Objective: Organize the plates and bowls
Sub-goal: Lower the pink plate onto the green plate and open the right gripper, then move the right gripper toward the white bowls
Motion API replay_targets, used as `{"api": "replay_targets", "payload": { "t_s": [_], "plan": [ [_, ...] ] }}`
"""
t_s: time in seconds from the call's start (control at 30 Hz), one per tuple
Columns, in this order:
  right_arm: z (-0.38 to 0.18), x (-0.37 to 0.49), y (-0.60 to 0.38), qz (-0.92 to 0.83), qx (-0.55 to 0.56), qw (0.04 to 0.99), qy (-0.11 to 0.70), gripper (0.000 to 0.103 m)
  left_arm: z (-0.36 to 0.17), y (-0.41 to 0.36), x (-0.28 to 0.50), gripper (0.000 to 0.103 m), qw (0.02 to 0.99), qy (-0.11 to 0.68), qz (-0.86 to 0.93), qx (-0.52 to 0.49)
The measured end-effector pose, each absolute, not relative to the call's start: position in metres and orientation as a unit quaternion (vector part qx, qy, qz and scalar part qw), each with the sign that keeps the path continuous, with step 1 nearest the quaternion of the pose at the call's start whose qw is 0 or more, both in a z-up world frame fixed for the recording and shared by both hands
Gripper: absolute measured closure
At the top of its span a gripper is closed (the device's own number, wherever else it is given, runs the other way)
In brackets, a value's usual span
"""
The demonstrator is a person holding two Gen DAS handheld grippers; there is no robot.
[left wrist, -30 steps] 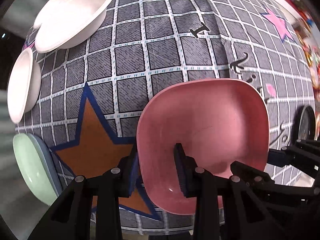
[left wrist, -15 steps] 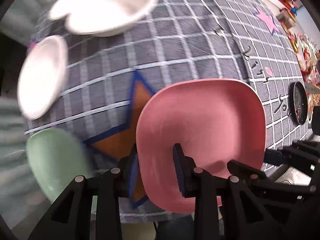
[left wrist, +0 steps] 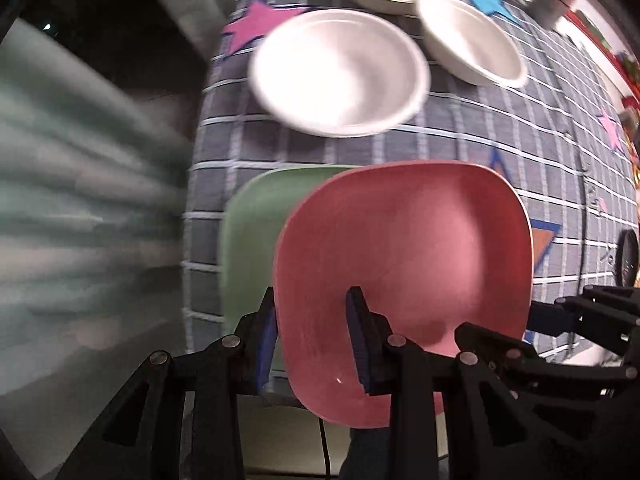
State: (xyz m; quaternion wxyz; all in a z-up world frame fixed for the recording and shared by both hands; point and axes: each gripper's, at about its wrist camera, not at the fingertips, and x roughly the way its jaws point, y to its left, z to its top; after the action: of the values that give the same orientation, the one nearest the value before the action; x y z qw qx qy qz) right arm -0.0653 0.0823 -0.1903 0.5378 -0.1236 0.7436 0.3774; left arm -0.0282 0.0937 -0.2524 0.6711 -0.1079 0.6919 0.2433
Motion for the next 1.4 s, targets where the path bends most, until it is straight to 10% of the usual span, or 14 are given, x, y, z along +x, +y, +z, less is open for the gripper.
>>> {"api": "replay_targets", "payload": {
  "t_s": [0.23, 0.33, 0.47, 1.4],
  "plan": [
    [-0.185, -0.089, 0.119, 0.389, -0.133, 0.527, 0.744, 0.065, -0.248, 0.155, -0.038, 0.063, 0.668, 0.692, 0.255, -0.104],
    [-0.186, -0.091, 0.128, 0.391, -0.134, 0.53, 0.741, 0.061, -0.249, 0.166, -0.053, 0.035, 0.657, 0.692, 0.283, -0.096],
    [-0.188, -0.076, 0.118, 0.373, -0.135, 0.54, 0.742, 0.002, -0.234, 0.178, -0.081, 0.024, 0.662, 0.682, 0.286, -0.118],
    [-0.224, -0.079, -0.001, 0.213, 0.028, 0.608, 0.764, 0.001, -0.158, 0.058, 0.002, 0.024, 0.724, 0.678, 0.126, -0.009]
  ]
}}
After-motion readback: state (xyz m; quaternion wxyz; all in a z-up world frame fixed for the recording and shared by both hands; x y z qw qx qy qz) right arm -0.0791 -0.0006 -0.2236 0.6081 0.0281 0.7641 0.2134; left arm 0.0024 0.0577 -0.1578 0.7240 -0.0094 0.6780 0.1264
